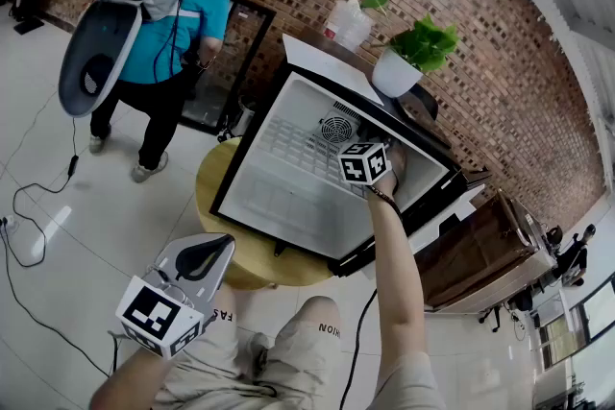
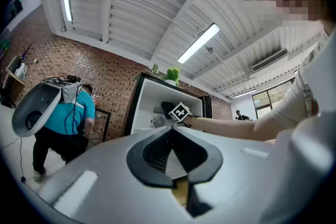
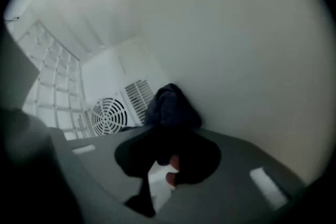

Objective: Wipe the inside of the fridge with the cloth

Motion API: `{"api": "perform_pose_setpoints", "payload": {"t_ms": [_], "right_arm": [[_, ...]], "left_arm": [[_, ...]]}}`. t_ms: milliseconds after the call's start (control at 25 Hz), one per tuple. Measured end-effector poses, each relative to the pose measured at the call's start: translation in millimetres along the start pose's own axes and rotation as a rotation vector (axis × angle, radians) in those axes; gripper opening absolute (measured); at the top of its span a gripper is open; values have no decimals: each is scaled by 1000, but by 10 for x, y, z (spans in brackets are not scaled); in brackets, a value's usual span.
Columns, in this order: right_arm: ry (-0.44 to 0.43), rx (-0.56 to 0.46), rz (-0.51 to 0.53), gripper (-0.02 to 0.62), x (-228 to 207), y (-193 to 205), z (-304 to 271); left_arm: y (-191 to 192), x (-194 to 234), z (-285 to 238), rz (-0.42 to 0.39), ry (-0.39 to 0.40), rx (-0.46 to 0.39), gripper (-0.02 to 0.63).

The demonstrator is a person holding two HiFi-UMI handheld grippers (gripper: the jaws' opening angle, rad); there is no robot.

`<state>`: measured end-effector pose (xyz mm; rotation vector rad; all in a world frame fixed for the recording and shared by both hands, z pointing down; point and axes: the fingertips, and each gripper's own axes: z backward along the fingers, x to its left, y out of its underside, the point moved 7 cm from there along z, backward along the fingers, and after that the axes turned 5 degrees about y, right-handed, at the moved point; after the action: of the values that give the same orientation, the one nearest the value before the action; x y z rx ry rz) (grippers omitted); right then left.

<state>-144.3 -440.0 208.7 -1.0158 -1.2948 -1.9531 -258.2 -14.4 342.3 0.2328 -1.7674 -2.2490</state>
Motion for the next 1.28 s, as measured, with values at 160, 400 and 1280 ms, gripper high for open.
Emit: {"api": "perform_pose_setpoints", "payload": {"t_ms": [160,400,1280], "right_arm": [[47,157,81,66,-67,248,-77],[-49,-2,35,66,66,-148,318],[-323,46,19,60,339,-317,89]], "left_arm": [[-5,-47,-21,1,1,7,2],[-72,-69,12,-23,-4,-5,2],[63,-95,40,25,22,6,2]]}}
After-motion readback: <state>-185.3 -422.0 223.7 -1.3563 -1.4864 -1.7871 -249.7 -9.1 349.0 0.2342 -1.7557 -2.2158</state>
